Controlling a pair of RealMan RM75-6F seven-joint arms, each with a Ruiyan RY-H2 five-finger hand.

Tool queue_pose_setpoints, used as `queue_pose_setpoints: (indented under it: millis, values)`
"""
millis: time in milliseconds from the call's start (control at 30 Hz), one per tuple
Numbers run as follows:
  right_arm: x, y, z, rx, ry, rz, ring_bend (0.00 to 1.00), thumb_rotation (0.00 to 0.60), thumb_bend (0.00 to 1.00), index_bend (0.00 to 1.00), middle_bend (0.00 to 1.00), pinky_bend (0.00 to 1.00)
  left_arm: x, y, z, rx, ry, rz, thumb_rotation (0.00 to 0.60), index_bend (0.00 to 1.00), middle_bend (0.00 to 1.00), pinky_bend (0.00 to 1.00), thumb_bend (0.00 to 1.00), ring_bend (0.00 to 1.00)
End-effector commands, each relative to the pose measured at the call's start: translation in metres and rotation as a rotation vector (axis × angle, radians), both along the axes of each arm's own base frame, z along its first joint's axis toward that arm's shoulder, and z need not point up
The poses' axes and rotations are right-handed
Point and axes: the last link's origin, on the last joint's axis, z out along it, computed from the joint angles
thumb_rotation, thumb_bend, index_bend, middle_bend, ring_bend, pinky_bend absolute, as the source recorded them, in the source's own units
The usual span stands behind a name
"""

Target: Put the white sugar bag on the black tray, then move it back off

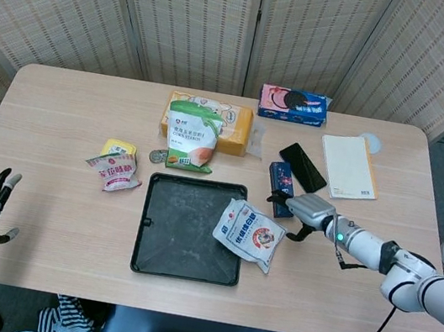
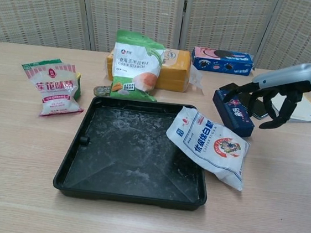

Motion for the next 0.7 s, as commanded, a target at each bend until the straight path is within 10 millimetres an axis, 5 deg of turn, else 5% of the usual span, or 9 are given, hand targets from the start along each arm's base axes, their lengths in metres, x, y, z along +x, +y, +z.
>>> queue_pose_setpoints:
  millis: [33, 133, 333, 567, 700]
  values:
    - [-0.002, 0.008, 0.014, -0.029, -0.051, -0.003, 0.26, 0.600, 0.39, 0.07, 0.00, 0.46, 0.001, 0.000, 0.000, 0.001, -0.003, -0.004, 0.600, 0.00, 0.00, 0.32, 0.22, 0.05]
    - [-0.009, 0.027, 0.027, -0.071, -0.113, 0.015, 0.25, 0.600, 0.39, 0.06, 0.00, 0.45, 0.001, -0.001, 0.000, -0.001, -0.006, -0.006, 0.600, 0.00, 0.00, 0.32, 0.22, 0.05]
    - [-0.039, 0.097, 0.037, -0.208, -0.211, -0.007, 0.15, 0.600, 0.39, 0.02, 0.00, 0.39, 0.002, -0.004, 0.002, -0.003, -0.016, -0.013, 0.600, 0.00, 0.00, 0.32, 0.22, 0.05]
    - [-0.053, 0.175, 0.008, -0.385, -0.274, -0.141, 0.14, 0.600, 0.34, 0.00, 0.00, 0.40, 0.006, -0.009, 0.003, -0.033, -0.045, -0.036, 0.600, 0.00, 0.00, 0.32, 0.22, 0.06]
    - [-0.048, 0.184, -0.006, -0.428, -0.238, -0.189, 0.14, 0.600, 0.31, 0.00, 0.00, 0.41, 0.008, -0.013, 0.005, -0.046, -0.070, -0.047, 0.600, 0.00, 0.00, 0.32, 0.22, 0.06]
